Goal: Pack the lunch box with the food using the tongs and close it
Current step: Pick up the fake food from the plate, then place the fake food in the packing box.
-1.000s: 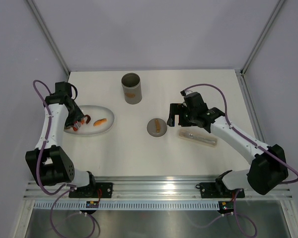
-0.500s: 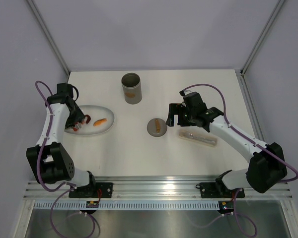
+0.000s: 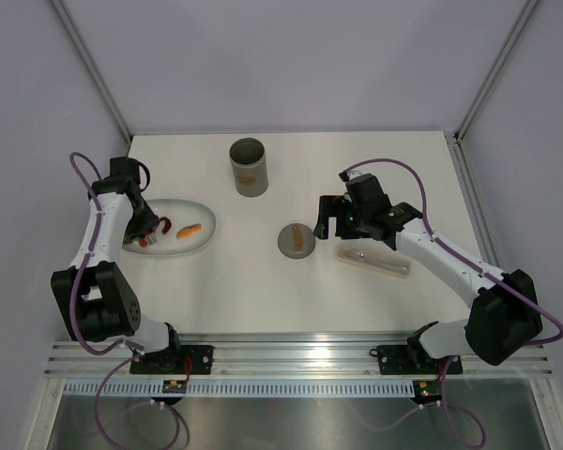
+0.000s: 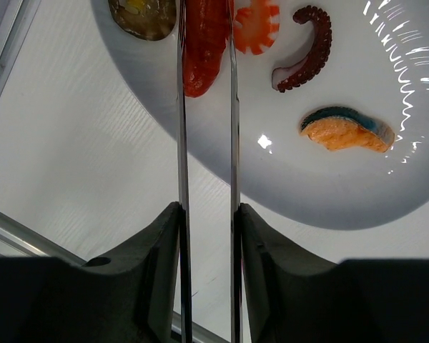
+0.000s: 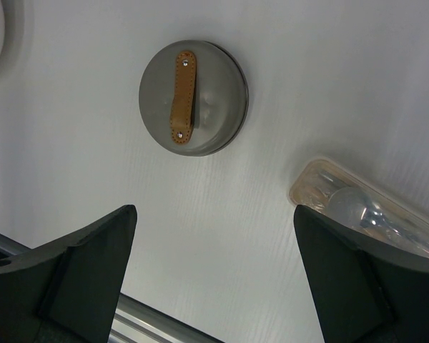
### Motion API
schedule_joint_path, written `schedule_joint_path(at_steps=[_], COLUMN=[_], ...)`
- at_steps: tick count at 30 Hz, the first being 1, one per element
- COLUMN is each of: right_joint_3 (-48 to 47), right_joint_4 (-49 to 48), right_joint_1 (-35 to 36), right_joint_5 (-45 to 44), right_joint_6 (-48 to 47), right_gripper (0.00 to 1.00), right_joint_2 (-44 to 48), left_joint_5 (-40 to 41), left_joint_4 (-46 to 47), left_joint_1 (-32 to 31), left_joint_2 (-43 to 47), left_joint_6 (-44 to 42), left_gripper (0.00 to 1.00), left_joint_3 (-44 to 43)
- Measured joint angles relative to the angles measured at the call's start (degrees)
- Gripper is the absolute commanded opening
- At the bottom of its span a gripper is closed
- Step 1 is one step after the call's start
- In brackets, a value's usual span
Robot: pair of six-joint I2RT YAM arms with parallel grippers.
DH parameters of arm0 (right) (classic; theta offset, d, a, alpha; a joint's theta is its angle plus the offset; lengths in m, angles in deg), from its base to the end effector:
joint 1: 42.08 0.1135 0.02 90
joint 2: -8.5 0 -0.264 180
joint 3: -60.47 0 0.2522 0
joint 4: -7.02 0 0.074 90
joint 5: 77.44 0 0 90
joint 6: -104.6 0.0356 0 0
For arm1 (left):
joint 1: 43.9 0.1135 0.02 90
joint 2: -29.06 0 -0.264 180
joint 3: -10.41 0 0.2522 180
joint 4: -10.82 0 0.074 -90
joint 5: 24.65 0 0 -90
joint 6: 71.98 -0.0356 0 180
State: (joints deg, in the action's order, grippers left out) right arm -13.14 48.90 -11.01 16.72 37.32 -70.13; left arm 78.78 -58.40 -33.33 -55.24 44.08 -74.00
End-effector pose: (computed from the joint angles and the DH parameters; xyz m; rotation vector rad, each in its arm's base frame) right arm 0.2505 0.1539 0.2703 -0.2136 2.4435 0.5176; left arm 0.2784 0.0604 0.2752 -0.9172 2.5817 0.2515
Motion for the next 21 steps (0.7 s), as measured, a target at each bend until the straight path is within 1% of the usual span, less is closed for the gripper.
schedule_joint_path(at_steps=[3,5,6,10,21], right_joint_3=[0.0,0.0,0.0,0.0,0.0], right_joint_4=[0.0,0.0,0.0,0.0,0.0], right_joint_1=[0.0,0.0,0.0,0.0,0.0], right_joint_5=[0.0,0.02,0.0,0.0,0.02], right_joint_6=[0.0,0.0,0.0,0.02,0.02], right_gripper=[1.0,0.99,0.99,1.0,0.99], right_joint_2=[0.0,0.0,0.0,0.0,0.02], left_joint_5=[-0.17,-0.2,-0.28,-1.18,-3.32], left_joint_4=[0.0,-0.04,-0.09,-1.42,-6.25], left_joint_1=[0.0,0.0,0.0,0.0,-0.13], left_joint_2=[0.02,0.17,0.37,2.12,10.29], left_joint_6=[-0.07,-0.11,-0.13,-0.17,-1.07], left_gripper=[0.26,0.25,0.22,0.22,0.19], left_joint_3=[-0.02,-0.02,-0.07,-0.85,-7.3])
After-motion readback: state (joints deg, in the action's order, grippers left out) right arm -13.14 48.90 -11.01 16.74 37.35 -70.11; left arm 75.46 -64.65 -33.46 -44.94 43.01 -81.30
